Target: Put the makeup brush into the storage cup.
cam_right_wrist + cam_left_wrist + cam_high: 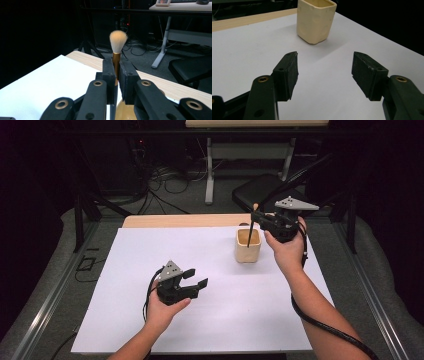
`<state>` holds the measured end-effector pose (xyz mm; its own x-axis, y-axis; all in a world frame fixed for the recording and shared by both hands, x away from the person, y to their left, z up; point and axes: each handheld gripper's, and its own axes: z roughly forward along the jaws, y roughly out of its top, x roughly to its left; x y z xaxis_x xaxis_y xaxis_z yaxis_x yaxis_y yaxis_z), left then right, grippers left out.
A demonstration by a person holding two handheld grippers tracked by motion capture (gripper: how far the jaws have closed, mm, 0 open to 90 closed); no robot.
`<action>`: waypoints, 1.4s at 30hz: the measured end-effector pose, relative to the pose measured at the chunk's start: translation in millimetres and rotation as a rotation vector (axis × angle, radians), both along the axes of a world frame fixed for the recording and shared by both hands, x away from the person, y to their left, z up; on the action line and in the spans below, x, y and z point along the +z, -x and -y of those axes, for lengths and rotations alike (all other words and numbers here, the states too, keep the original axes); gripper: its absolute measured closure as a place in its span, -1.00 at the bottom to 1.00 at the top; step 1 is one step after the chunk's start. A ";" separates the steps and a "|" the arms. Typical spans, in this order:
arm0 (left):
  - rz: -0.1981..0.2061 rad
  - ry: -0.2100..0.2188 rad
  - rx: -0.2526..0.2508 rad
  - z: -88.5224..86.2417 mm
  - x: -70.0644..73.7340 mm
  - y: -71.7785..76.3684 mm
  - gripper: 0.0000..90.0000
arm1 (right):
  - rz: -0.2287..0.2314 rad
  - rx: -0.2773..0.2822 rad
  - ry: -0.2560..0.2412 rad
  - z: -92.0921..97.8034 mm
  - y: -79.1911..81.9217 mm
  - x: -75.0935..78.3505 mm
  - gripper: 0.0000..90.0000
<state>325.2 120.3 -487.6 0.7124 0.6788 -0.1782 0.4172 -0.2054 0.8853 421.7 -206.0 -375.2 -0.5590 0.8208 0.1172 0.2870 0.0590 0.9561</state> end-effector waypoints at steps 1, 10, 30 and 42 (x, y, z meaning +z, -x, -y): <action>-0.001 0.002 0.001 0.0 -0.1 0.1 -0.16 | 0.000 -0.003 0.001 0.0 -0.9 -0.1 0.86; 0.000 0.005 0.002 -0.7 0.4 -0.2 -0.16 | 0.000 -0.033 0.011 1.8 -10.4 -1.8 0.86; -0.004 0.008 0.007 -4.2 -0.6 -0.5 -0.15 | 0.013 -0.078 0.046 2.0 -21.5 -7.1 0.86; -0.005 0.011 0.008 -3.4 -2.6 -0.8 -0.15 | 0.003 -0.098 0.055 5.3 -25.4 -19.0 0.86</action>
<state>326.0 123.8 -490.2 0.7060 0.6826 -0.1887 0.4229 -0.1926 0.8855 447.1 -211.3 -394.3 -0.4761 0.8767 0.0685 0.2911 0.0836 0.9530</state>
